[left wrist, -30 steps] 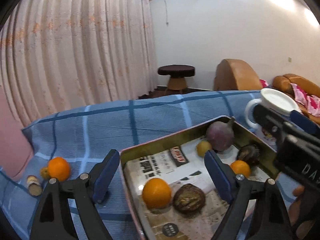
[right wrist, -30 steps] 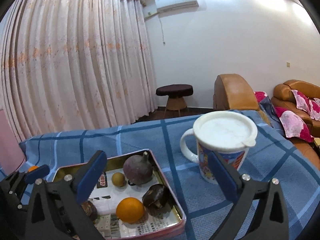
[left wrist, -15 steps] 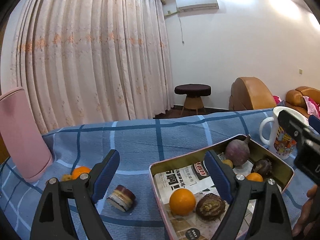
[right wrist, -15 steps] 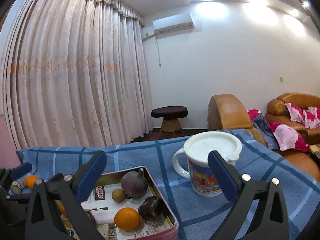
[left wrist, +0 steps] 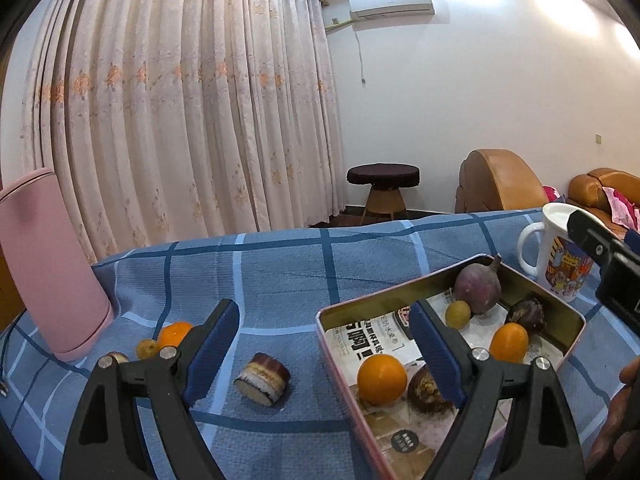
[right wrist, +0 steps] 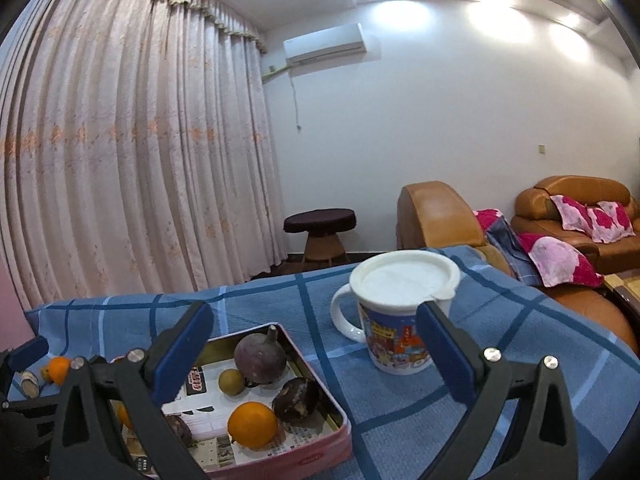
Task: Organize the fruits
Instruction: 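Withdraw both tools from the tin back over the cake rolls, then grasp a layered cake roll with the right tool while the left tool grasps the other cake roll, then carry both cake rolls over the pink tin with both tools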
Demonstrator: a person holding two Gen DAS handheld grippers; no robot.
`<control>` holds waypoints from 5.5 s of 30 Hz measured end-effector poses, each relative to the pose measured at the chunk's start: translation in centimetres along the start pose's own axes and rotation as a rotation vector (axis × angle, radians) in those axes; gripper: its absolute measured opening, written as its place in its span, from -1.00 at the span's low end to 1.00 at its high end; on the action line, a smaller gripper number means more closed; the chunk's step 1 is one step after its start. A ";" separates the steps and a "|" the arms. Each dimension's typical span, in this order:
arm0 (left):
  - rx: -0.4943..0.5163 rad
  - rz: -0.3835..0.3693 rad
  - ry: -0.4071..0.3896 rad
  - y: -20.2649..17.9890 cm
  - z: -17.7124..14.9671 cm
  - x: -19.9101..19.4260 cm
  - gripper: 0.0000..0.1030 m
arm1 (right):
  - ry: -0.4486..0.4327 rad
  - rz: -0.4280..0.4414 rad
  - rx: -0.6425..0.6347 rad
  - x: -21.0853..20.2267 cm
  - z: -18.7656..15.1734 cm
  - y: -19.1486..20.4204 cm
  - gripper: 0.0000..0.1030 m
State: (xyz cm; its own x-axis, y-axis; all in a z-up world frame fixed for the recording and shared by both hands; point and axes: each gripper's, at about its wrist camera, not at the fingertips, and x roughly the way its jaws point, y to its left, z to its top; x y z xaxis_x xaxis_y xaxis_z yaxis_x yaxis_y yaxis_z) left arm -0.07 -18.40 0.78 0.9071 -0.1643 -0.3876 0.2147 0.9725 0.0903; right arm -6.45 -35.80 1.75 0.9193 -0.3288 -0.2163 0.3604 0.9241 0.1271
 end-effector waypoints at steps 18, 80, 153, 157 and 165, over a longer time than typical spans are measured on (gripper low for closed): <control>-0.042 -0.003 0.003 4.4 -1.3 -1.6 0.70 | 0.040 -0.001 0.031 -2.4 -1.2 3.8 1.00; 0.031 0.196 0.351 23.8 -3.9 4.3 0.70 | 0.584 0.295 -0.442 6.8 -8.4 25.5 0.15; -0.108 -0.036 -0.022 19.4 -2.5 -1.0 -0.37 | 0.140 0.324 -0.258 -2.6 -5.3 20.2 -0.27; -0.105 -0.013 -0.014 18.1 -2.5 -1.6 -0.37 | 0.148 0.324 -0.261 -2.8 -5.3 20.0 -0.27; -0.126 0.013 0.010 16.1 -2.8 -2.0 -0.37 | 0.141 0.337 -0.280 -3.7 -5.3 19.0 -0.27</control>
State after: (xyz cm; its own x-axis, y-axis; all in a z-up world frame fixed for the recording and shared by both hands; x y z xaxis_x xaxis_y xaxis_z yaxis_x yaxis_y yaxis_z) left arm 0.60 -1.93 0.41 0.9057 -0.1509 -0.3962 0.1556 0.9876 -0.0205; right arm -3.85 -15.98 -0.19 0.9402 0.0113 -0.3403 -0.0298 0.9983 -0.0494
